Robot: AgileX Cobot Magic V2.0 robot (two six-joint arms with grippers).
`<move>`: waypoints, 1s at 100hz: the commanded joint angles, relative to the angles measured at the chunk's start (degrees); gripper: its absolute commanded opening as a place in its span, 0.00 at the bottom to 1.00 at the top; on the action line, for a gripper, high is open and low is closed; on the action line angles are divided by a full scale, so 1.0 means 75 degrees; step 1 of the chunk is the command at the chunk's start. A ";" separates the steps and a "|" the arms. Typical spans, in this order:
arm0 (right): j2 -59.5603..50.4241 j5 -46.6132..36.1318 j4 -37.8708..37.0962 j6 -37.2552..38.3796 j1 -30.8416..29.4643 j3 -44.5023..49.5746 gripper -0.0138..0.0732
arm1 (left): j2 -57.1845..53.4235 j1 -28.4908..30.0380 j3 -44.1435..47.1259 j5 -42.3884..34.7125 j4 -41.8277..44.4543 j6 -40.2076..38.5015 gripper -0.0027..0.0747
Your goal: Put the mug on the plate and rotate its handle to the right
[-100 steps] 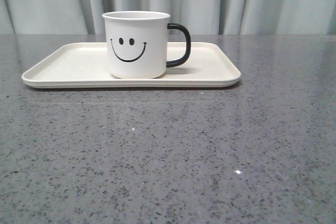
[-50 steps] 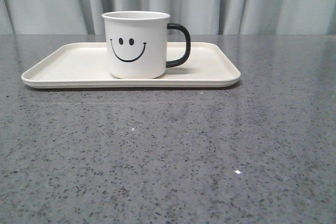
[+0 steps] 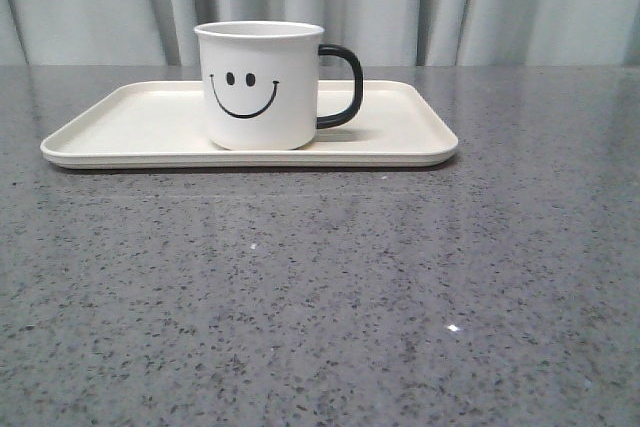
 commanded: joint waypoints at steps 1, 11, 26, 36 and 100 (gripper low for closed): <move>-0.0015 -0.0549 0.0047 -0.0023 -0.0044 -0.0181 0.08 | -0.0231 0.0013 0.0092 -0.0677 0.0007 -0.0013 0.01; -0.0019 -0.0549 0.0039 -0.0023 -0.0044 -0.0181 0.08 | -0.0231 0.0013 0.0092 -0.0677 0.0007 -0.0013 0.01; -0.0029 -0.0655 -0.0387 0.0051 -0.0037 -0.0164 0.08 | -0.0231 0.0013 0.0092 -0.0677 0.0007 -0.0013 0.01; -0.0051 -0.0728 -0.1144 0.0777 -0.0028 -0.0069 0.08 | -0.0231 0.0013 0.0092 -0.0677 0.0007 -0.0013 0.01; -0.3285 -0.1946 -0.3795 0.3815 -0.0028 0.3132 0.08 | -0.0231 0.0013 0.0092 -0.0677 0.0007 -0.0013 0.01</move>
